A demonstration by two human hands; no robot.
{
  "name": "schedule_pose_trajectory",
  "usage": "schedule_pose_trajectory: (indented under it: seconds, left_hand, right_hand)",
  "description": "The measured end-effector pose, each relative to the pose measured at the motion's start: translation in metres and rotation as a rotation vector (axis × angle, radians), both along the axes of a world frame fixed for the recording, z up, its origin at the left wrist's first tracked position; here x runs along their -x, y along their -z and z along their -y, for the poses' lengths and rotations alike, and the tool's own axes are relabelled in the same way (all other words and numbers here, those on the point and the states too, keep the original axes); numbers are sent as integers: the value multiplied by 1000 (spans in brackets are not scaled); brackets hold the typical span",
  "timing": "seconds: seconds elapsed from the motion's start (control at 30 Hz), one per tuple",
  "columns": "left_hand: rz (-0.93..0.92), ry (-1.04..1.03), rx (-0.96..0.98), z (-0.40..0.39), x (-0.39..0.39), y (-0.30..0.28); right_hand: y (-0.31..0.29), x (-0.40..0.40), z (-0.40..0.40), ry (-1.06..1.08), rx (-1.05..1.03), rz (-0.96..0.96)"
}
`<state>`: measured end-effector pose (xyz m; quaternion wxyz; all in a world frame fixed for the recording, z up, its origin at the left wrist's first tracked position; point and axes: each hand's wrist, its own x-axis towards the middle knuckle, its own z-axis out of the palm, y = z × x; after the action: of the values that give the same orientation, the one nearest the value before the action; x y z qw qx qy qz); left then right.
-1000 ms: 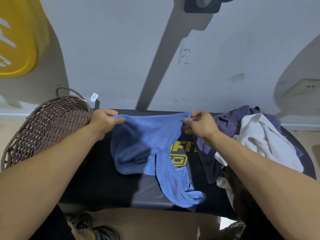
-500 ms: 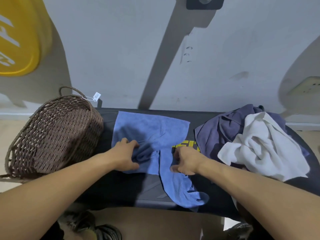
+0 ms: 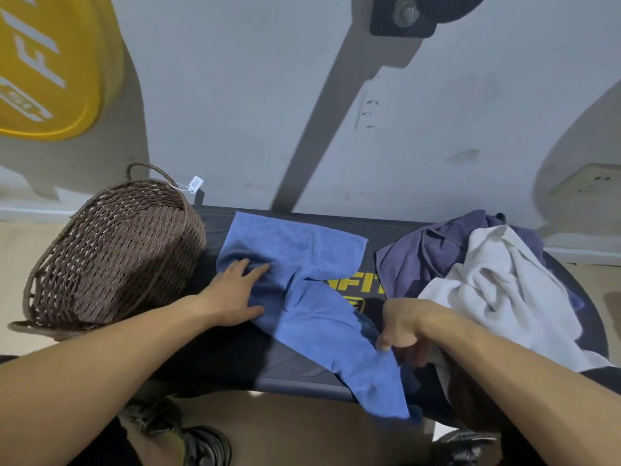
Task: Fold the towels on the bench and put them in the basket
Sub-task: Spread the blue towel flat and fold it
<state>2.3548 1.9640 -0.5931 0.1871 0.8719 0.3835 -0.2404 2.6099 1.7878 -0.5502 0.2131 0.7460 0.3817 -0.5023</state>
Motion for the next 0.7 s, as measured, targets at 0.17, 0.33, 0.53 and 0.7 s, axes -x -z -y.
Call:
schedule_pose_trajectory:
  seconds: [0.17, 0.33, 0.53, 0.7]
  left_hand:
    - [340, -16, -180, 23, -23, -17]
    - [353, 13, 354, 71, -41, -34]
    - [321, 43, 515, 113, -36, -12]
    - [434, -194, 517, 110, -44, -13]
  right_hand:
    - [11, 11, -1, -57, -423, -13]
    - [16, 25, -1, -160, -347, -37]
    - [21, 38, -5, 107, -237, -346]
    - [15, 44, -2, 370, -324, -510]
